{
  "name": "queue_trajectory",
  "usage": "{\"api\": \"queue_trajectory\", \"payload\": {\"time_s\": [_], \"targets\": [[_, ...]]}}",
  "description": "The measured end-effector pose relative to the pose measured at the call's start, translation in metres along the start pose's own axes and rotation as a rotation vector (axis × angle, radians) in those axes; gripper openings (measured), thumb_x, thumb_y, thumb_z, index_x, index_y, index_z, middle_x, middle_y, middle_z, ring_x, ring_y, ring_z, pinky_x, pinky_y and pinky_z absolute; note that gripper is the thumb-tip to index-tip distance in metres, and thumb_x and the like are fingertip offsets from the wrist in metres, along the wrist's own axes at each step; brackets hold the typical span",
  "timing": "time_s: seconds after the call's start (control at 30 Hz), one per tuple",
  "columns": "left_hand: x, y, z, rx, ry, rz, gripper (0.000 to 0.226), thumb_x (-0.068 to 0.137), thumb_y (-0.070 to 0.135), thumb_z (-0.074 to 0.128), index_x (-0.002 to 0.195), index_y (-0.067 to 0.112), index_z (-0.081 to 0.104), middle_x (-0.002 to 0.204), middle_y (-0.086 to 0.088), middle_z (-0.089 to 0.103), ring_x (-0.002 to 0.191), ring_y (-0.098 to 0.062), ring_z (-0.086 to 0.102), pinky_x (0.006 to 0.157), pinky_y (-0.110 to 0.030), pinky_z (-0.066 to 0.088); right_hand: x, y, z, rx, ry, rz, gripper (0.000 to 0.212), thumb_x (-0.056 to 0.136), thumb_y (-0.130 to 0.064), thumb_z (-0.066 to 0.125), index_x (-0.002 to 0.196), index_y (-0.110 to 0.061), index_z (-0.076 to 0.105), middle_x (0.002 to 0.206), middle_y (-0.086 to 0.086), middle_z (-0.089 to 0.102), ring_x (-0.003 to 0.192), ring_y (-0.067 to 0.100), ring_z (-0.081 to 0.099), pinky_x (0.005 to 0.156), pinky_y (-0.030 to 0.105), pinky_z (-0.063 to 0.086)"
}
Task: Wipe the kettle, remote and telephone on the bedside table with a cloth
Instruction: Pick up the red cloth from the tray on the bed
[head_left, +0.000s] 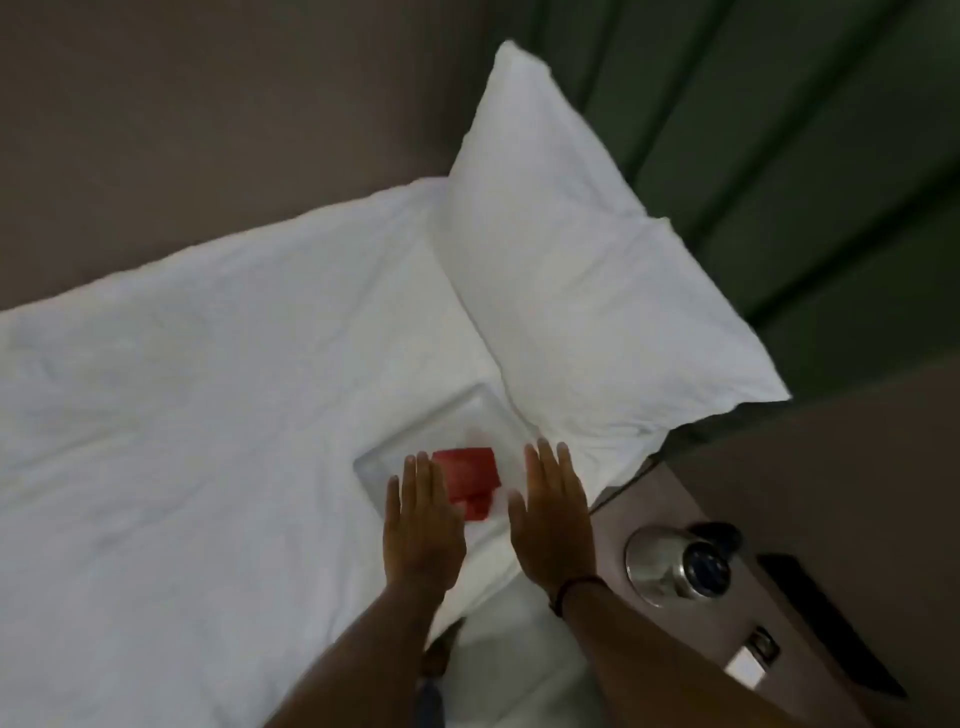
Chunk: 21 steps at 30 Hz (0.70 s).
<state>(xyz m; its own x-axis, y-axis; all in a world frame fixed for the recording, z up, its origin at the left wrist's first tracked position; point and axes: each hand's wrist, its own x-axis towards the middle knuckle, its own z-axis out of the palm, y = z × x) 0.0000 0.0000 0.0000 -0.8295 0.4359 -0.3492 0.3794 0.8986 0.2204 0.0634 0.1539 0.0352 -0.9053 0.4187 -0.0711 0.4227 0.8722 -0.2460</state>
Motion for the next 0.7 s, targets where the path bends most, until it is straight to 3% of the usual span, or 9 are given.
{"api": "queue_trajectory", "payload": {"time_s": [0.1,0.17,0.27,0.37,0.47,0.53,0.6,0.7], "targets": [[0.037,-0.018,0.023,-0.044,-0.057,-0.137,0.070,0.116,0.045,0.029,0.171,0.004,0.018,0.181,-0.019,0.018,0.171,-0.036,0.009,0.139,-0.049,0.012,0.030,-0.010,0.050,0.107,-0.232,0.062,0.061,0.107,-0.032,0.044,0.162,-0.010,0.028,0.173,0.014,0.028,0.162,0.034,0.017,0.129,0.047,0.030],[0.057,-0.022,0.037,-0.046,-0.058,-0.194,0.061,0.114,0.046,0.034,0.161,0.007,0.038,0.167,-0.016,0.043,0.160,-0.034,0.036,0.134,-0.046,0.029,0.046,-0.015,0.078,0.121,-0.360,0.123,0.063,0.107,-0.033,0.043,0.163,-0.011,0.025,0.172,0.013,0.026,0.160,0.036,0.022,0.126,0.049,0.034],[0.074,-0.019,0.052,-0.049,-0.044,-0.293,0.049,0.112,0.051,0.035,0.135,0.014,0.060,0.136,-0.007,0.061,0.125,-0.026,0.059,0.112,-0.042,0.049,0.064,-0.022,0.103,0.209,-0.408,0.300,0.068,0.104,-0.038,0.051,0.161,-0.012,0.025,0.162,0.011,0.037,0.143,0.035,0.043,0.113,0.055,0.046],[0.089,-0.018,0.063,-0.128,-0.087,-0.390,0.051,0.110,0.057,0.041,0.132,0.016,0.061,0.131,-0.007,0.062,0.122,-0.028,0.062,0.107,-0.045,0.052,0.081,-0.029,0.120,0.340,-0.428,0.523,0.081,0.097,-0.045,0.063,0.160,-0.014,0.023,0.150,0.013,0.045,0.133,0.038,0.050,0.107,0.059,0.049],[0.103,-0.019,0.071,-0.384,-0.114,-0.489,0.041,0.105,0.052,0.059,0.127,0.017,0.063,0.123,-0.006,0.065,0.115,-0.029,0.067,0.100,-0.047,0.059,0.099,-0.027,0.130,0.583,-0.337,0.740,0.084,0.083,-0.031,0.084,0.150,-0.017,0.037,0.141,0.013,0.058,0.128,0.039,0.058,0.107,0.055,0.053],[0.108,-0.023,0.074,-0.660,-0.103,-0.531,0.022,0.102,0.042,0.067,0.113,0.023,0.064,0.107,-0.001,0.070,0.101,-0.027,0.073,0.081,-0.038,0.062,0.109,-0.023,0.130,0.756,-0.336,0.861,0.076,0.074,-0.021,0.091,0.138,-0.016,0.051,0.130,0.010,0.069,0.118,0.034,0.068,0.104,0.048,0.057],[0.106,-0.024,0.072,-0.894,-0.088,-0.527,0.011,0.103,0.031,0.068,0.104,0.025,0.058,0.094,0.004,0.069,0.095,-0.026,0.074,0.067,-0.027,0.054,0.114,-0.017,0.123,0.933,-0.384,0.920,0.063,0.070,-0.016,0.093,0.127,-0.013,0.066,0.119,0.008,0.077,0.109,0.031,0.073,0.096,0.045,0.062],[0.099,-0.030,0.059,-1.064,-0.075,-0.428,0.014,0.106,0.016,0.067,0.113,0.014,0.055,0.100,-0.002,0.067,0.098,-0.033,0.073,0.071,-0.035,0.063,0.104,-0.005,0.097,1.260,-0.379,0.955,0.048,0.070,-0.009,0.092,0.114,-0.008,0.074,0.113,0.012,0.079,0.105,0.032,0.076,0.086,0.042,0.065]]}}
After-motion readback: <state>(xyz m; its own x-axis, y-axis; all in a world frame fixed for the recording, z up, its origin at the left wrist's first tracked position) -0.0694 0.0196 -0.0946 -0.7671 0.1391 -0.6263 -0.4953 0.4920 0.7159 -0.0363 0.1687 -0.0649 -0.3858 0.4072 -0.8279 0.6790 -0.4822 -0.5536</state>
